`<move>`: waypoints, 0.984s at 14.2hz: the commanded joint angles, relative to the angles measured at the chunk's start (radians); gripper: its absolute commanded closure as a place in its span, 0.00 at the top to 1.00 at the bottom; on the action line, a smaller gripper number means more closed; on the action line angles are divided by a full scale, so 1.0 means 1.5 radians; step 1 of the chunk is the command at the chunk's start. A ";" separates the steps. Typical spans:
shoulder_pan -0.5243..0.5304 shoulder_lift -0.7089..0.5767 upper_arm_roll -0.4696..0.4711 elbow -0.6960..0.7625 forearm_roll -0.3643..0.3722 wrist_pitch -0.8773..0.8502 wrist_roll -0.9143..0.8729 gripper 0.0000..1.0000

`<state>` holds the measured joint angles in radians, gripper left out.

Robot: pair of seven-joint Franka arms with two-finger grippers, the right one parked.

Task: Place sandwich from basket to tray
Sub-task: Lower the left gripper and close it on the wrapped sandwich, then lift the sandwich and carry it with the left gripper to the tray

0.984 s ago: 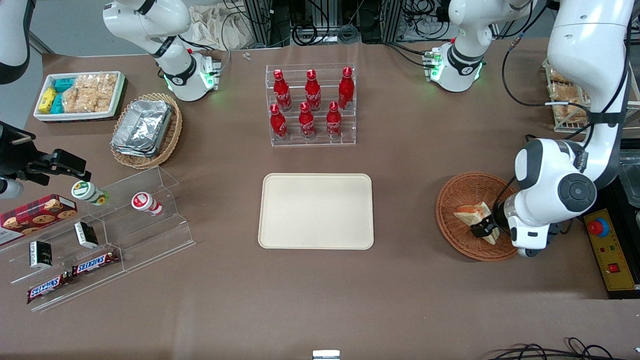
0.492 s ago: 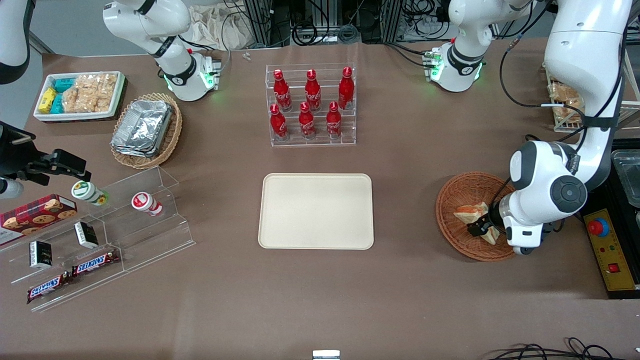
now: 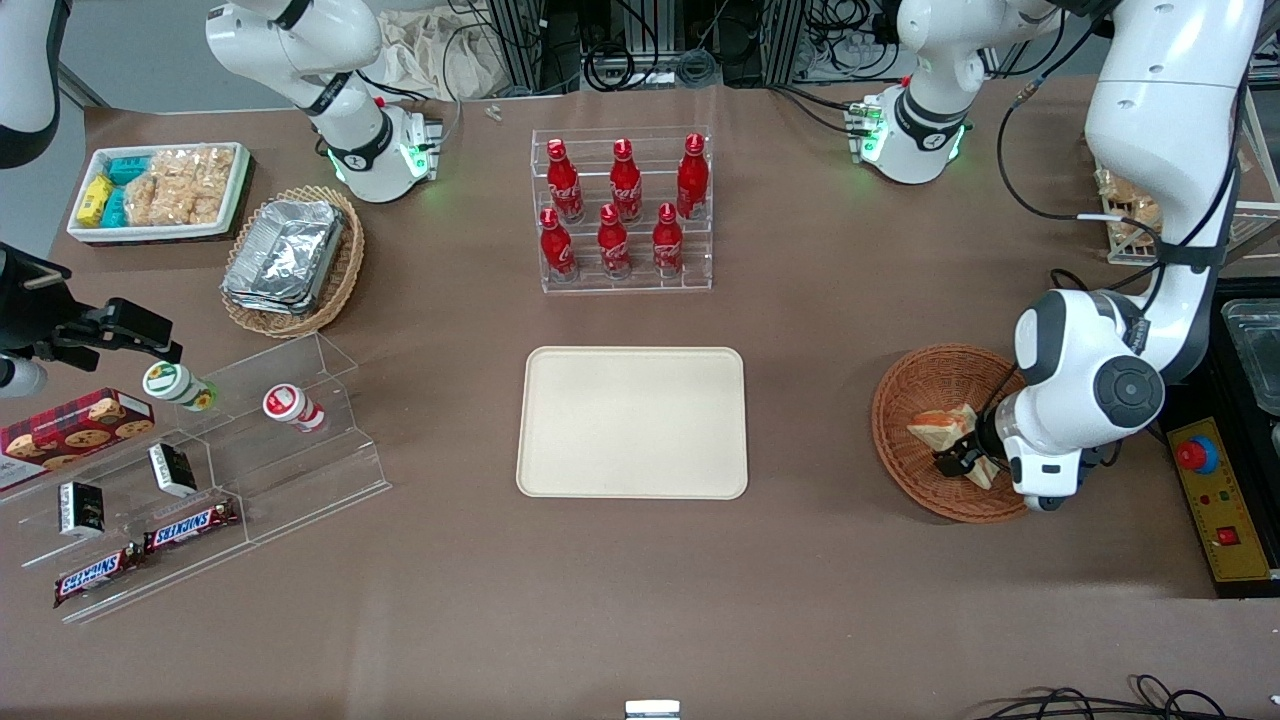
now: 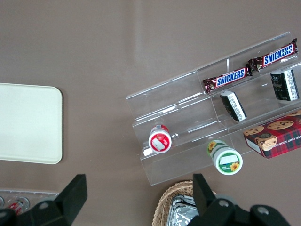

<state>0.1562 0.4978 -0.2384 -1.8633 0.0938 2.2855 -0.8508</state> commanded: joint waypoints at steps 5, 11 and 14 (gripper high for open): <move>-0.003 0.004 -0.003 -0.011 0.020 0.024 -0.025 0.00; -0.005 -0.068 -0.010 0.044 0.020 -0.151 -0.021 0.00; -0.004 -0.089 -0.044 0.143 0.014 -0.312 -0.013 0.00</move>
<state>0.1530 0.3922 -0.2710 -1.7350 0.1014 1.9547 -0.8539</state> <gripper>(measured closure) 0.806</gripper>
